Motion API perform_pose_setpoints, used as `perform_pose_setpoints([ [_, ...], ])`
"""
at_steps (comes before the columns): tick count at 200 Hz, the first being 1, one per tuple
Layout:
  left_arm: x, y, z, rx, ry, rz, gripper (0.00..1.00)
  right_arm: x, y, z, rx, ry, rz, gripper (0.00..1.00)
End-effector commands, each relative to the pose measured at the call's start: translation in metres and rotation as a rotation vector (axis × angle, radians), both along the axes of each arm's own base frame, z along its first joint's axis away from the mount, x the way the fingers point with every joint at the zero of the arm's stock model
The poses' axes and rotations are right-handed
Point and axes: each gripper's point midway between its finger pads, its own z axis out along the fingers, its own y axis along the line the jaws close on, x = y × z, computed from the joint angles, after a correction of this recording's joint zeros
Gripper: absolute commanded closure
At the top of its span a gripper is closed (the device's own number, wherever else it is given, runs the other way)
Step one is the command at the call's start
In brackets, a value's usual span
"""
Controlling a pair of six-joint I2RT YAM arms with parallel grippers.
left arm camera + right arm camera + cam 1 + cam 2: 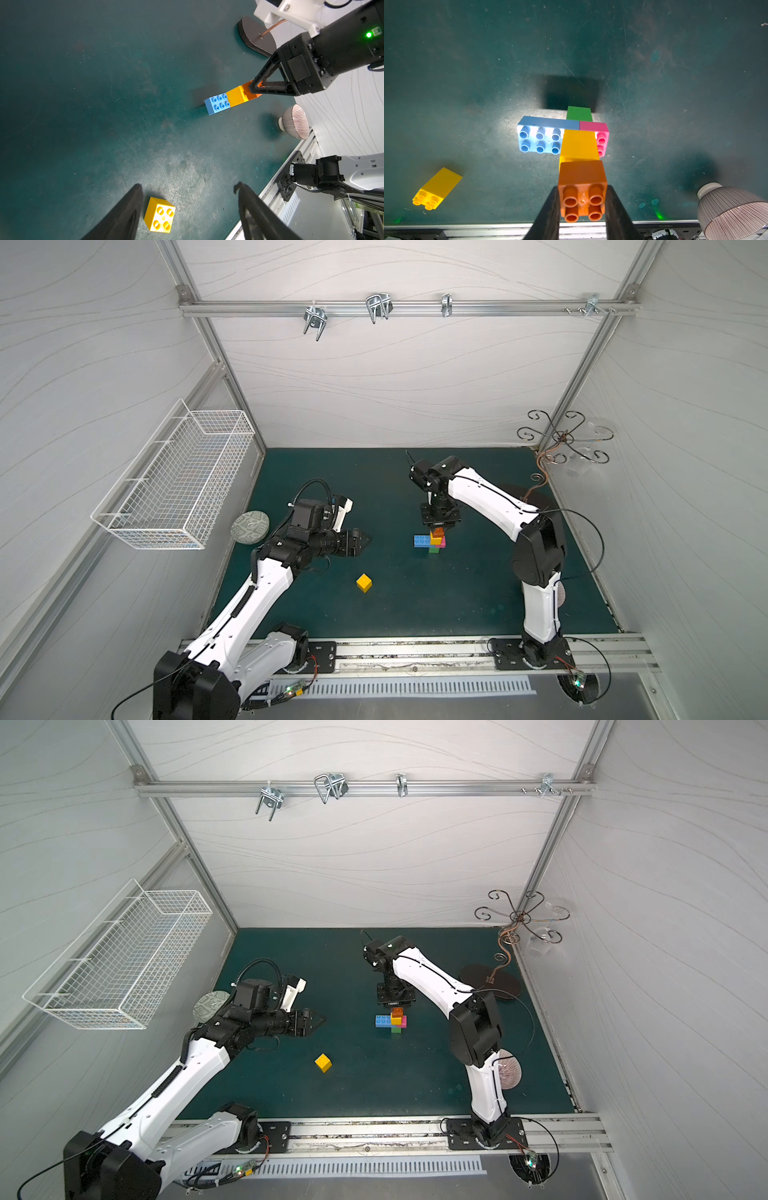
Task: Assemble the number 4 with lego
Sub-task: Assemble the lego brick with the lego brick.
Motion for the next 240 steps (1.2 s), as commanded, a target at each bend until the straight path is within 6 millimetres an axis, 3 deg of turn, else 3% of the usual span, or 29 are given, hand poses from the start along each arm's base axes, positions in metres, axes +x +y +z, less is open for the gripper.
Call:
perform_pose_setpoints([
  [1, 0.006, -0.002, 0.013, -0.011, -0.065, -0.006, 0.26, -0.003, -0.003, -0.005, -0.022, 0.036, -0.024, 0.78],
  [109, 0.005, 0.0, 0.014, -0.004, -0.071, 0.0, 0.26, 0.004, -0.001, 0.005, -0.022, -0.017, -0.037, 0.78],
  [240, 0.004, 0.0, 0.015, -0.002, -0.074, 0.0, 0.26, -0.007, -0.002, -0.009, -0.028, 0.035, -0.054, 0.77],
])
